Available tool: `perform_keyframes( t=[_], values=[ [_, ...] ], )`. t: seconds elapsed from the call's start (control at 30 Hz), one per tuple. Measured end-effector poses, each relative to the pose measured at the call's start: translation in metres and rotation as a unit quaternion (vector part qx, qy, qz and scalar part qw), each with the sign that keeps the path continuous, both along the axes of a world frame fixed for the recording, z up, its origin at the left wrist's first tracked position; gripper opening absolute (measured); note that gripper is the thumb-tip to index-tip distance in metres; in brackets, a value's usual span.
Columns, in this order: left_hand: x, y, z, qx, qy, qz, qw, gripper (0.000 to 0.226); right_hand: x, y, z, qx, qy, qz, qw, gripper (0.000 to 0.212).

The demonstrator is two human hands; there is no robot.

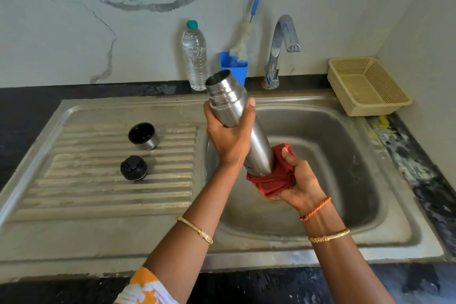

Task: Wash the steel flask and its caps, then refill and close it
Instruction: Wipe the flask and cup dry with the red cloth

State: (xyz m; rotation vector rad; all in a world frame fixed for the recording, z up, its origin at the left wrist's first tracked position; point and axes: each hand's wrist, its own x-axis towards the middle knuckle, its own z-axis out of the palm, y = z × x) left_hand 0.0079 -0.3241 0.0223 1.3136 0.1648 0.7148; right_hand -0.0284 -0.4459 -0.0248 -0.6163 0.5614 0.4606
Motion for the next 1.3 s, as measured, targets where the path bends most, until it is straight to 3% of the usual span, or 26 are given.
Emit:
perform_keyframes(
  t=[0.2,0.4,0.5,0.57,0.7,0.8,0.9,1.03,1.17,1.3],
  values=[
    [-0.007,-0.008,-0.008,0.088,-0.006,-0.043,0.995,0.048,-0.008,0.001,-0.003,-0.029,0.001,0.029,0.999,0.025],
    [0.005,-0.005,-0.003,0.106,-0.006,-0.009,0.994,0.047,-0.014,-0.027,0.014,-0.082,0.032,0.056,0.995,0.044],
    [0.007,-0.007,-0.005,0.171,-0.010,-0.028,0.985,0.051,-0.011,-0.045,0.031,-0.096,0.001,0.035,0.995,0.025],
    [0.005,-0.007,-0.010,0.202,-0.004,-0.044,0.978,0.051,-0.008,-0.056,0.043,-0.091,-0.038,-0.013,0.995,0.027],
    [0.000,-0.010,-0.016,0.164,0.044,-0.086,0.982,0.047,-0.003,-0.072,0.056,-0.087,-0.061,-0.063,0.992,0.041],
    [0.000,-0.010,-0.016,0.168,0.082,-0.126,0.974,0.046,-0.003,-0.071,0.061,-0.119,-0.041,-0.079,0.989,0.020],
    [0.001,-0.008,-0.016,0.187,0.109,-0.146,0.965,0.048,-0.005,-0.065,0.061,-0.152,-0.037,-0.083,0.984,0.011],
    [-0.004,-0.005,-0.012,0.157,0.138,-0.149,0.966,0.049,-0.006,-0.049,0.058,-0.130,-0.068,-0.065,0.987,0.026],
    [-0.011,0.006,-0.010,0.155,0.164,-0.119,0.967,0.052,-0.005,-0.029,0.057,-0.102,-0.078,-0.038,0.991,0.019],
    [-0.024,0.029,-0.001,0.116,0.169,-0.117,0.972,0.048,-0.005,-0.003,0.055,-0.089,-0.098,-0.010,0.991,0.029]
  ],
)
